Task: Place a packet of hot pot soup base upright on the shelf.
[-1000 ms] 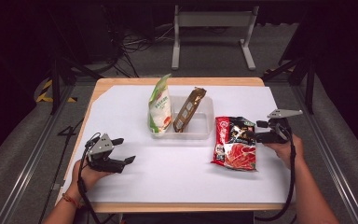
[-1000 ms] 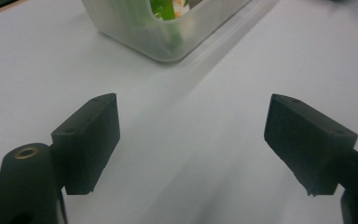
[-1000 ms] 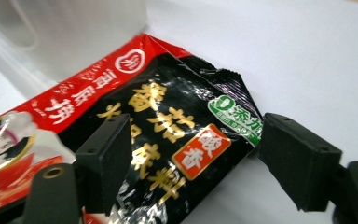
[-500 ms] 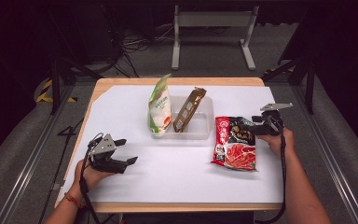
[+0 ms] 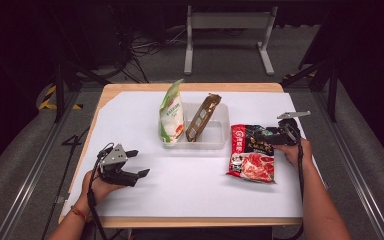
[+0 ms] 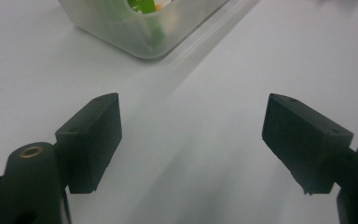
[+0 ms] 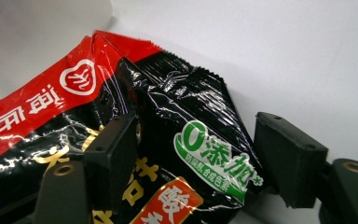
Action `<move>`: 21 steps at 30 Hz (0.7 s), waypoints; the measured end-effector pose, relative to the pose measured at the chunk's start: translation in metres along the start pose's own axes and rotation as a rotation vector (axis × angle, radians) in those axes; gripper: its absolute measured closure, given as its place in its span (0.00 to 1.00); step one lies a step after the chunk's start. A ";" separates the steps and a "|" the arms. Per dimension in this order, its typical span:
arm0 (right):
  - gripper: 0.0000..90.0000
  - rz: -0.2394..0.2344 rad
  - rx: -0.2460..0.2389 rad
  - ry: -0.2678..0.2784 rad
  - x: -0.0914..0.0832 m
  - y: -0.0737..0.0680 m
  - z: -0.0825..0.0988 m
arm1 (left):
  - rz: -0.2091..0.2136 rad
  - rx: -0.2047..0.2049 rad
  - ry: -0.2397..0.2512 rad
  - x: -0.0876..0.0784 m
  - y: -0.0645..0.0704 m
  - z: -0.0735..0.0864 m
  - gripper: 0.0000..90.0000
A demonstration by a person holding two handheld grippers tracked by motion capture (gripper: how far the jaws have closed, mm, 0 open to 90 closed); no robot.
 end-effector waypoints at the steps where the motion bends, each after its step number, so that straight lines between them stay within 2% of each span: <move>1: 0.37 -0.005 0.001 0.002 0.000 0.000 0.000 | 0.000 -0.001 -0.001 0.000 0.000 0.000 0.23; 2: 0.37 -0.005 0.001 0.002 0.000 0.000 0.000 | 0.000 -0.001 -0.001 0.000 0.000 0.000 0.23; 3: 0.47 -0.023 0.002 0.000 -0.001 -0.001 0.001 | 0.003 -0.003 -0.001 0.000 0.000 0.000 0.23; 4: 0.47 -0.023 0.002 0.000 -0.001 -0.001 0.001 | 0.004 -0.003 -0.001 0.001 0.000 0.000 0.23; 9: 0.71 -0.038 0.025 0.035 -0.007 0.000 0.000 | 0.005 -0.002 -0.008 0.002 0.001 0.002 0.23; 15: 0.84 -0.079 0.018 0.044 -0.019 -0.003 0.001 | 0.002 -0.001 -0.014 0.003 0.001 0.003 0.23; 21: 0.90 -0.088 -0.030 0.068 -0.038 -0.013 -0.003 | -0.006 -0.006 -0.008 0.001 -0.002 0.003 0.23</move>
Point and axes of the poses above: each handheld gripper's, and its own axes: x roughly forward along the jaws, z roughly out of its underside, y roughly to its right, the point moved 10 cm from there along x, roughly forward along the jaws, and after that the axes turned 5 degrees about -z, right-handed, at the moved point
